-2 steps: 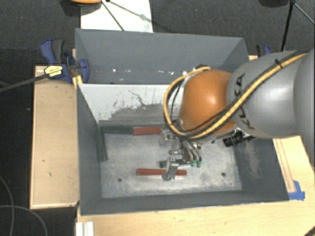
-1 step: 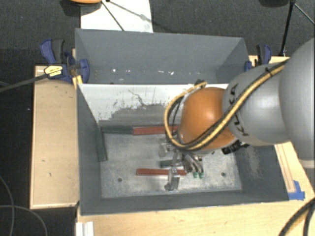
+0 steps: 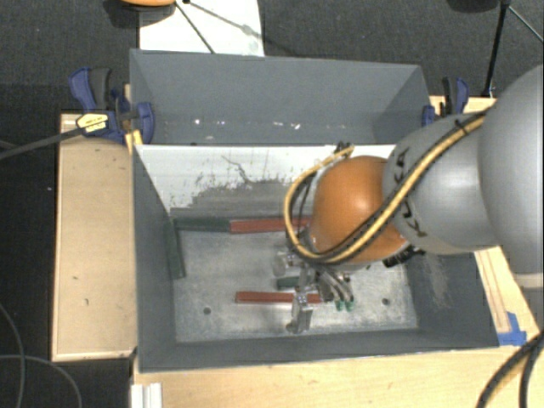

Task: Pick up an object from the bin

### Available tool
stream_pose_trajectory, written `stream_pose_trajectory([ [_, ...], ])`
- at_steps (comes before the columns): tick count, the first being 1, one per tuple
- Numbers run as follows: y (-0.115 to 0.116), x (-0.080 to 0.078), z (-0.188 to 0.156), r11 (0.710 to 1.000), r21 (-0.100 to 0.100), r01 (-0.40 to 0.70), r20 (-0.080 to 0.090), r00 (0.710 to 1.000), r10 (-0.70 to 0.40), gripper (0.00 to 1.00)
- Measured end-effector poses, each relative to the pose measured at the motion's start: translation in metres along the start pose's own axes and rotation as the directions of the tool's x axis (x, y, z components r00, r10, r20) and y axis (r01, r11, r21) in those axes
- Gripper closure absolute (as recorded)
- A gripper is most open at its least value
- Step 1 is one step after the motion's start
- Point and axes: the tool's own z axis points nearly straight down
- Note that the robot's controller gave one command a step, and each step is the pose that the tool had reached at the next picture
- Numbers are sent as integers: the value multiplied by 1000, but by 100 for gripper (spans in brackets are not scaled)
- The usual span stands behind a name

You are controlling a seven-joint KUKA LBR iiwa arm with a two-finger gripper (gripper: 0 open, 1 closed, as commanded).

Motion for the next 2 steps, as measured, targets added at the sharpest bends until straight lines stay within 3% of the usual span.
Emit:
stream_pose_trajectory([
  [1,-20,-23,3,998,-2,61,-1,998,-61,0],
  [2,30,4,24,999,-1,-38,0,999,38,100],
])
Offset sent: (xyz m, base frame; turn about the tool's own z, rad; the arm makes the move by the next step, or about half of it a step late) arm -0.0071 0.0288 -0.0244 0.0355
